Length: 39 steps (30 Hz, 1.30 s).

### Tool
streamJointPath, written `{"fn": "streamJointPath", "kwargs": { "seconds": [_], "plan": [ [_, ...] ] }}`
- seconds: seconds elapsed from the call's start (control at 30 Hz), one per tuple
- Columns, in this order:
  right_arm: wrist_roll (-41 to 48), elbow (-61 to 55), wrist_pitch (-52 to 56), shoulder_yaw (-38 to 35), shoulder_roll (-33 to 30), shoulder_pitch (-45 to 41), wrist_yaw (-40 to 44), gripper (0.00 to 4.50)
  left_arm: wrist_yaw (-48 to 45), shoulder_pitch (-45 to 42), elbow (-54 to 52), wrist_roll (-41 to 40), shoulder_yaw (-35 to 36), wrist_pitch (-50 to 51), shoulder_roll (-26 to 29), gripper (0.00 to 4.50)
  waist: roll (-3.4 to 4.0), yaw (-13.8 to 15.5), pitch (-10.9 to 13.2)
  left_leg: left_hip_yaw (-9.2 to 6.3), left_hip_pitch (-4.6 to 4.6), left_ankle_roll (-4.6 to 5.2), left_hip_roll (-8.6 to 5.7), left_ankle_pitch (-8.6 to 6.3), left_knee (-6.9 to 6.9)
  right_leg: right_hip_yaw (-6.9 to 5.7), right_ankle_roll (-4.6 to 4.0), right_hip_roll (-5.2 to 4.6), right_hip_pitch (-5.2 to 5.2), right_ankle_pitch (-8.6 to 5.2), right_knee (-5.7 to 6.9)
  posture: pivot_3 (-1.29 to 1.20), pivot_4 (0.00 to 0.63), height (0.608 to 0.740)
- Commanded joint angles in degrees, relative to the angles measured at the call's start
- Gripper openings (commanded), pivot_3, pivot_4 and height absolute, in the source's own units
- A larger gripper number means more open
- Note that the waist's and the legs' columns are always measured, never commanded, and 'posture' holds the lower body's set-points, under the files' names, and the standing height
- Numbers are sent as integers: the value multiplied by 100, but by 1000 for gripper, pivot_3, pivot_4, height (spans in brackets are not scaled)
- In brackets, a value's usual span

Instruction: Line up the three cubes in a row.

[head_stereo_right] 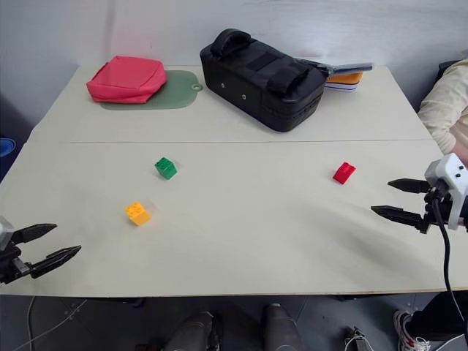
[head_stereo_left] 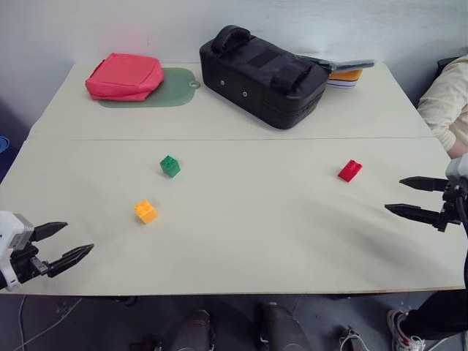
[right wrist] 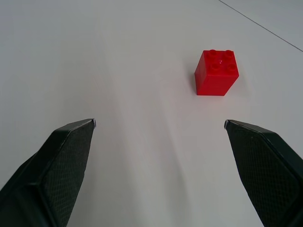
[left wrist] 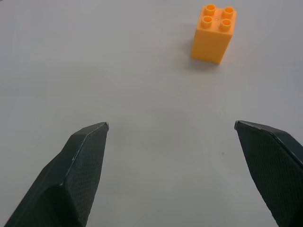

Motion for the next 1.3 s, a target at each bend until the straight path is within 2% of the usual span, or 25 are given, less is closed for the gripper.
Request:
{"fn": "streamJointPath", "kwargs": {
  "seconds": [0.03,0.6,0.9,1.13,1.23,1.3],
  "plan": [
    [104,-140,15,-201,0,37,-52,4500,-30,63,-157,-36,252,-25,86,4494,0,-1,0,0,0,0,0,0,0,0,0,0,0,0,0,0,150,740],
    [-85,-218,-252,-152,71,159,-421,4500,195,-201,-504,-35,144,615,266,4494,0,2,0,0,0,-5,0,3,1,0,0,0,0,0,1,0,150,740],
    [-84,-309,-177,-51,3,-74,-380,4500,307,-511,-842,-180,-107,973,230,4494,1,4,0,0,-1,-9,-1,6,1,0,1,1,0,0,2,0,150,740],
    [-685,320,-297,883,246,-1249,-419,4500,-123,-1905,-1464,-1189,-1086,1778,723,4494,1,-2,-1,-2,1,-20,-1,14,22,0,2,1,4,1,21,0,150,740],
    [-1365,1463,-602,1574,607,-2350,-594,4500,-733,-2889,-1494,-1589,-1899,1892,1032,4494,2,-6,-1,-1,-2,-25,-3,15,20,-1,2,4,0,1,17,0,150,740],
    [-1646,2149,-759,1773,788,-2878,-716,4500,-992,-3170,-1419,-1559,-2191,1809,1120,4494,7,-41,1,3,-7,-26,-4,15,29,2,3,7,-2,2,22,0,150,740]
  ]
}}
